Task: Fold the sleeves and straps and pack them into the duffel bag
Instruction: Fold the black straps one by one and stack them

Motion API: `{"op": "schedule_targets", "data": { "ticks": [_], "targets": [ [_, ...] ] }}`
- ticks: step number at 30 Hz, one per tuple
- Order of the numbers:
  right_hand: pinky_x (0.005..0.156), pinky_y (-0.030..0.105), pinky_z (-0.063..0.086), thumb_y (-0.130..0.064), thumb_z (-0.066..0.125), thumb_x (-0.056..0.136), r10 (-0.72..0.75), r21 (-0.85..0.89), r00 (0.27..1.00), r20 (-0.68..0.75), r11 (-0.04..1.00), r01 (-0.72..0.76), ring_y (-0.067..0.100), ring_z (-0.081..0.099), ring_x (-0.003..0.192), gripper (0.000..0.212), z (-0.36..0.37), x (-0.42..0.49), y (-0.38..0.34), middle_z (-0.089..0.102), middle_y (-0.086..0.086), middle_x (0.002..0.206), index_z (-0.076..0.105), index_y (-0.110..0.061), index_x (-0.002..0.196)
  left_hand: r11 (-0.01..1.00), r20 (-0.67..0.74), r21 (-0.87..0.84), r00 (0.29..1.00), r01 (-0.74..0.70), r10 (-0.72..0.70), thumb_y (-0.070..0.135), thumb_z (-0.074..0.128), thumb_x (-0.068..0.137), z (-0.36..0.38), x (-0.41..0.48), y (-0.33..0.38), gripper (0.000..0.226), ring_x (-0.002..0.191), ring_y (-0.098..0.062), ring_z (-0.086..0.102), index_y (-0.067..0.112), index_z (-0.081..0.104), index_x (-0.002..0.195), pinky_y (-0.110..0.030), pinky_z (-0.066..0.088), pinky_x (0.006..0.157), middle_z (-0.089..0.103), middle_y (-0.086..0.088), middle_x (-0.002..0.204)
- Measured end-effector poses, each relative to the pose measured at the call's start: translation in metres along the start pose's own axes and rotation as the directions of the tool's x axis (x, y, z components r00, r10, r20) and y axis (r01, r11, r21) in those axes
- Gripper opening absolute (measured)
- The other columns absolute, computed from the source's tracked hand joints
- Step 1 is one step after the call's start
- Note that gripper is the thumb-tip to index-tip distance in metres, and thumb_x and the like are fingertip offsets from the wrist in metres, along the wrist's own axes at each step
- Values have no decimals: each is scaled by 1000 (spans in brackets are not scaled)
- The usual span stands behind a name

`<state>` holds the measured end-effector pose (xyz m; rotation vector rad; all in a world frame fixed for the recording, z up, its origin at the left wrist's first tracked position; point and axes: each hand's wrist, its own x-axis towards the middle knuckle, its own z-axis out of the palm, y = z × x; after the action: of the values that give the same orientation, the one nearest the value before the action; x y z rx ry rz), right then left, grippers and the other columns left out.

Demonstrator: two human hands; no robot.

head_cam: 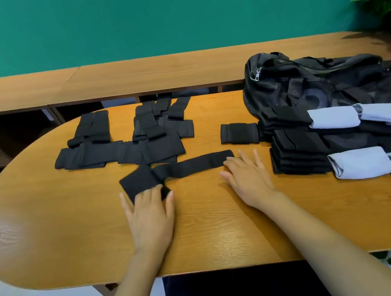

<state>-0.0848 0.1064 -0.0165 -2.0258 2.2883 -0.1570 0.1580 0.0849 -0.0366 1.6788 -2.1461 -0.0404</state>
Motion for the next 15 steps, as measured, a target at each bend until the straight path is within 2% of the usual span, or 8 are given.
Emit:
{"op": "schedule_targets", "data": {
  "ticks": [1,3,5,7,9,12,15],
  "targets": [
    [121,46,-7,-52,14,103,24,14,1000,4,1000,-24,20,7,151,60,-1,-1,5,31,-3,158,35,-22,150,999,-17,-29,999,-43,43,55,23,99,-4,-6,12,59,110,-18,59,20,63,124,-48,15,117,69,1,108],
    [121,45,-7,-50,16,103,50,75,999,-14,996,-48,20,4,151,58,-2,-5,12,28,-3,160,30,-22,152,980,37,-151,990,-129,136,59,17,97,-9,-16,34,63,101,-16,58,25,60,129,-37,27,107,68,3,99],
    [122,42,-6,-46,20,105,51,152,996,-77,988,-39,18,4,151,55,-1,-13,17,26,-3,160,29,-22,153,925,145,-348,966,-154,216,62,14,97,-11,-20,46,63,101,-14,54,31,53,135,-32,30,101,64,6,99],
    [122,38,-5,-42,25,106,28,210,986,-162,978,7,15,8,151,51,-1,-25,19,28,-4,159,31,-22,152,877,112,-444,960,-183,257,60,17,97,-11,-17,49,59,100,-8,53,33,57,130,-30,32,95,63,11,100],
    [122,35,-4,-40,29,105,-29,222,970,-239,971,83,11,18,148,47,-1,-40,15,36,-7,155,38,-25,148,886,13,-418,974,-202,228,51,25,100,-11,-14,45,47,94,-4,51,30,64,115,-30,33,88,63,16,96],
    [122,33,2,-44,32,103,-173,209,949,-265,950,231,3,37,135,41,2,-60,5,51,-13,139,54,-30,135,916,5,-354,979,-191,206,37,40,101,-6,-16,38,29,93,-7,51,26,67,104,-29,33,81,64,15,96],
    [121,34,10,-46,31,102,-306,165,916,-258,921,354,1,48,119,43,12,-73,3,60,-15,122,65,-29,122,916,8,-285,955,-283,297,40,43,99,2,-25,35,33,95,-8,55,23,71,101,-27,35,80,68,12,101]
  ]
}}
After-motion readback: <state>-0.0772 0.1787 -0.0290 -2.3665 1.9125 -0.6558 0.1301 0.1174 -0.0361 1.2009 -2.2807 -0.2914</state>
